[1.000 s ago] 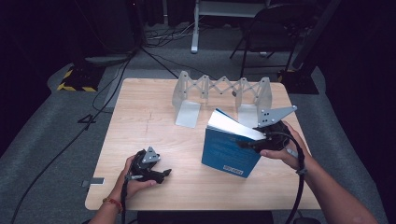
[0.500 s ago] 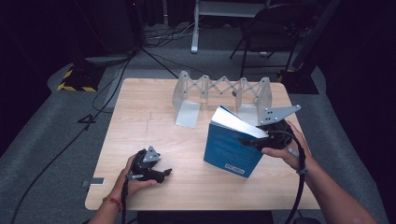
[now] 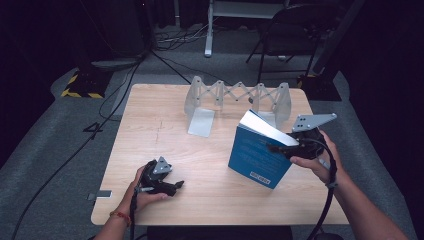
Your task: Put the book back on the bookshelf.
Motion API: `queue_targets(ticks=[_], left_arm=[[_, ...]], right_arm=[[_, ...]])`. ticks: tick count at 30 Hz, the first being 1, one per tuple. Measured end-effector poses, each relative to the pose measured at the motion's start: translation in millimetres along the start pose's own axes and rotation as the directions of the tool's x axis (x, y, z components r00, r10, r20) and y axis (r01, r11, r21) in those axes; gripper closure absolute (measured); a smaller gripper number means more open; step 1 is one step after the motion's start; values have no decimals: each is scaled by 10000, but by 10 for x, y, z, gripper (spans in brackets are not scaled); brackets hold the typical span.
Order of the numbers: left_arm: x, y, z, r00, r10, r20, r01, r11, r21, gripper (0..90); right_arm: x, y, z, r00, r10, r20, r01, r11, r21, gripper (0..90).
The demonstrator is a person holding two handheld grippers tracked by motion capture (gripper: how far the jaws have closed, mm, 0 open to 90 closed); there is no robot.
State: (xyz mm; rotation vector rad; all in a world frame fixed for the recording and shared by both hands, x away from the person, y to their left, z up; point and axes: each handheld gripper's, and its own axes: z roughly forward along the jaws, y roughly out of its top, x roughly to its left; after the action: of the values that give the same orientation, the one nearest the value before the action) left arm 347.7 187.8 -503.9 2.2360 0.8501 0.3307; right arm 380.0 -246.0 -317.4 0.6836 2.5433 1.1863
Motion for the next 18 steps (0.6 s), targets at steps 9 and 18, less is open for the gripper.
queue_targets(ticks=[9,18], left_arm=[[-2,0,-1,10000,37,-21,-37,10000,-10,216],[1,0,-1,10000,45,-20,-45,10000,0,216]], right_arm=[[-134,-115,-142,9983,375,447,-375,9993,-8,616],[-326,-213,-268,9905,749,1155,-748,9972,-46,617]])
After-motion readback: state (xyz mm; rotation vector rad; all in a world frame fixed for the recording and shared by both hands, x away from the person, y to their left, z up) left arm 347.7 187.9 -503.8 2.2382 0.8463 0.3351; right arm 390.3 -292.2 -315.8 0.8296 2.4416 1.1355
